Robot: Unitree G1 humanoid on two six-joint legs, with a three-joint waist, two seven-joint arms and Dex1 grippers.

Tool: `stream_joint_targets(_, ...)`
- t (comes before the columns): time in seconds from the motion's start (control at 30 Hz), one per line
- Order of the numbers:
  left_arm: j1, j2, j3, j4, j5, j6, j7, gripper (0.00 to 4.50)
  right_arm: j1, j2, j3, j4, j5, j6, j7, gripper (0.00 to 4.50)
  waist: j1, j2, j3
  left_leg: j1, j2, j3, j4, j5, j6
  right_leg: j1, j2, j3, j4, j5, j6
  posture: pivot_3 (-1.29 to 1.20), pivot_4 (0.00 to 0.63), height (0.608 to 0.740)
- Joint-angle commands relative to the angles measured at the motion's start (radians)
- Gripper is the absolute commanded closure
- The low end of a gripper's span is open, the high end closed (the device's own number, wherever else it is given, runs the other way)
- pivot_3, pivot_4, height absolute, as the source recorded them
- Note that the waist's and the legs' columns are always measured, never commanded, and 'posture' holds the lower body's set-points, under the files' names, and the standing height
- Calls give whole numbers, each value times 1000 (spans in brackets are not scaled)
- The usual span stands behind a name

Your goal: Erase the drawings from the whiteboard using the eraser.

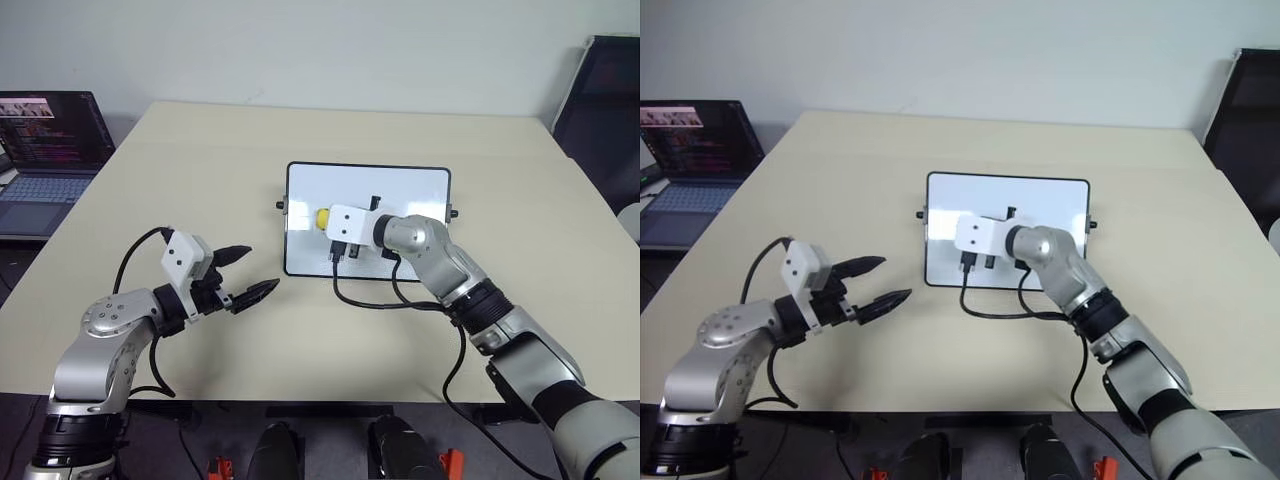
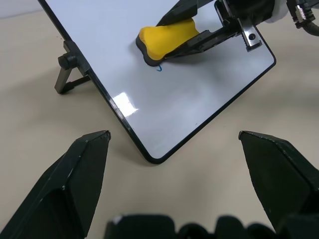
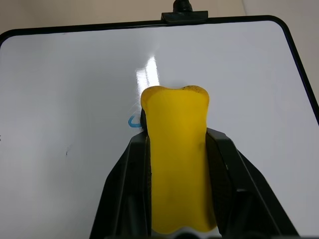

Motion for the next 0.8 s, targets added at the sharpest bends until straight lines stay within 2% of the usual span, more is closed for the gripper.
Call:
stream_joint_targets(0.03, -18, 10, 5, -32, -11, -2, -2, 0, 49, -49, 46, -22, -35, 29, 99, 3379, 0, 0, 0, 0, 0, 0, 0, 0, 0, 0, 0, 0, 0, 0, 0, 0, 150, 740)
stream_joint_targets(0.17, -18, 12, 7, -16, -7, -12, -12, 0, -5, -18, -32, 36, -54, 38, -67, 3379, -3, 0, 0, 0, 0, 0, 0, 0, 0, 0, 0, 0, 1, 0, 0, 0, 150, 740)
stream_joint_targets(0.23, -18, 12, 9, -11, -7, -16, -16, 0, -25, -12, -51, 59, -52, 32, -103, 3380, -4, 0, 0, 1, 0, 0, 0, 0, 1, 0, 0, 0, 1, 1, -1, 0, 150, 740)
stream_joint_targets(0.33, -17, 13, 9, -7, -6, -21, -21, 0, -18, -12, -40, 63, -37, 33, -80, 3380, -1, 0, 0, 1, 0, 0, 1, 1, 2, 0, -1, 0, 0, 2, -1, 0, 150, 740)
stream_joint_targets(0.57, -19, 11, 9, -9, -5, -20, -24, 0, 62, -26, 8, -33, -24, 93, 97, 3380, -2, 0, 0, 1, 0, 1, 2, 1, 2, 1, -1, 0, 0, 2, 0, 0, 150, 740)
stream_joint_targets(0.67, -25, 11, 7, -10, -6, -17, -24, 0, 67, -28, -10, -54, -33, 95, 89, 3380, -2, 0, 0, 1, 0, 1, 1, 1, 2, 1, 0, 0, 0, 2, 0, 0, 150, 740)
stream_joint_targets(0.8, -48, 8, -10, -18, -10, -11, -33, 0, 85, 3, -106, -157, 25, 144, 40, 3380, 1, 0, 0, 1, 0, 1, 1, 1, 2, 1, -1, 0, 0, 2, 0, 0, 150, 740)
